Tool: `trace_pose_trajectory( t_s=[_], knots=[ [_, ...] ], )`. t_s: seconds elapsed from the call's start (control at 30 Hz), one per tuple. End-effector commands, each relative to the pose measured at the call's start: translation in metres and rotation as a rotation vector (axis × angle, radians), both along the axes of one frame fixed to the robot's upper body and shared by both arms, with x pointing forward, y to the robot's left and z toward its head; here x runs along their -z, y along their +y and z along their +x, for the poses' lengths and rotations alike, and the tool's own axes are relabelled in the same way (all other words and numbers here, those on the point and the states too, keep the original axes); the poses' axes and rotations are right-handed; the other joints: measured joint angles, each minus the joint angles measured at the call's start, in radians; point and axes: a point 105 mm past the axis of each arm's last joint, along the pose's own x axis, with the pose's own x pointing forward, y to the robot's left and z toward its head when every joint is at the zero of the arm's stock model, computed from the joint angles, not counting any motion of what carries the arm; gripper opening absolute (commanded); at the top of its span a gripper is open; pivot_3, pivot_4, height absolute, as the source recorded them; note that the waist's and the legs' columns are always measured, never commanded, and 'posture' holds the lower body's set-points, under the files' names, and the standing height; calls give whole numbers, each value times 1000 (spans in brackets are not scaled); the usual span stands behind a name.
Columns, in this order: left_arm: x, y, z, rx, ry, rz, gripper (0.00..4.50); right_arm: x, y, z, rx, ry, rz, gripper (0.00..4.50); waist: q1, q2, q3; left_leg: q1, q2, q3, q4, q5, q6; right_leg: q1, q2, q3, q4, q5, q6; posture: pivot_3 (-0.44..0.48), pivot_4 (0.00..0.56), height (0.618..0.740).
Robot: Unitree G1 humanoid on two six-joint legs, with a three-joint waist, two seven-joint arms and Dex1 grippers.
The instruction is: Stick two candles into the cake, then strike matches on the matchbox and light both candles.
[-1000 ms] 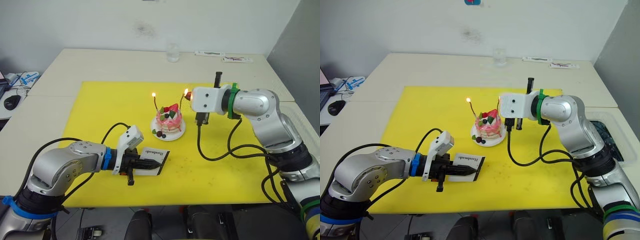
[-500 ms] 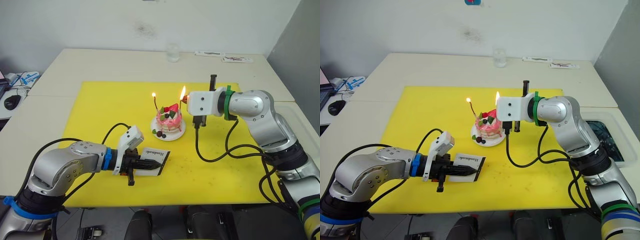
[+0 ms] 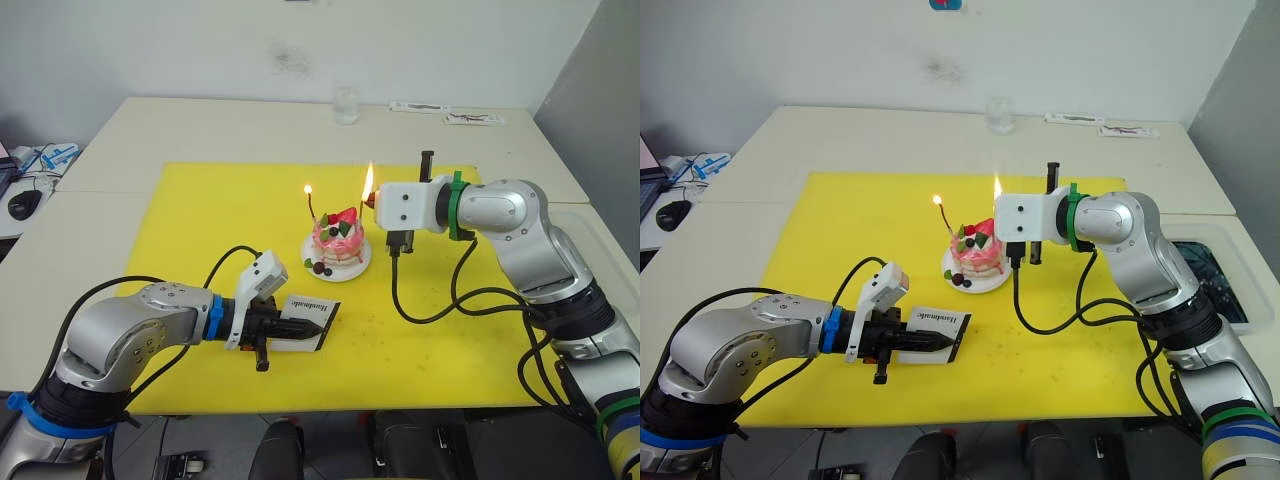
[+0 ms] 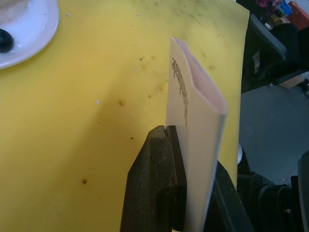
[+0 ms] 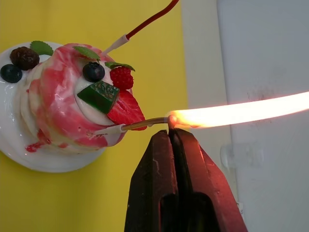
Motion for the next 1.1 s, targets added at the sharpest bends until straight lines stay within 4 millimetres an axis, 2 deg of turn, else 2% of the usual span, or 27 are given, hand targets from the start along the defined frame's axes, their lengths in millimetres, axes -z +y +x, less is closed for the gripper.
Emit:
trace_pose_trajectory(
  t_s=[0.03,0.2,0.37,0.6,0.73,0.83,0.97,1.1],
  knots=[
    [-8,-3,0,17,-37,-7,0,-17,-2,-7,-15,-41,28,26,0,0,0,0,0,0,0,0,0,0,0,0,0,0,0,0,150,740],
    [-9,-4,1,17,-39,-10,0,-17,-8,-13,1,-5,59,26,0,0,0,0,0,0,0,0,0,0,0,0,0,0,0,0,150,740],
    [-9,-6,-1,25,-34,-16,0,-15,-34,-22,84,41,98,26,4,0,0,0,0,0,0,0,0,0,0,0,0,0,0,0,150,740],
    [-8,-17,-6,67,-17,-47,0,-12,-113,-29,416,93,212,26,15,0,0,0,0,0,1,0,0,1,0,0,0,0,0,0,150,740],
    [-6,-26,-7,90,-8,-75,0,-16,-182,-33,706,37,314,26,18,0,0,0,0,0,1,0,0,1,0,0,0,-1,-1,0,150,740],
    [-4,-30,-7,102,-3,-91,0,-4,-220,-41,849,38,318,26,18,0,0,0,0,1,1,0,0,1,0,1,0,0,-1,0,150,740],
    [-2,-37,-7,115,1,-105,0,15,-248,-49,954,71,296,26,15,0,0,1,0,2,1,0,0,1,0,1,0,-1,-1,0,150,740],
    [-2,-42,-6,124,1,-119,0,32,-265,-52,1026,103,296,26,12,1,0,2,0,3,2,0,0,2,0,3,0,-1,-2,0,150,740]
  ],
)
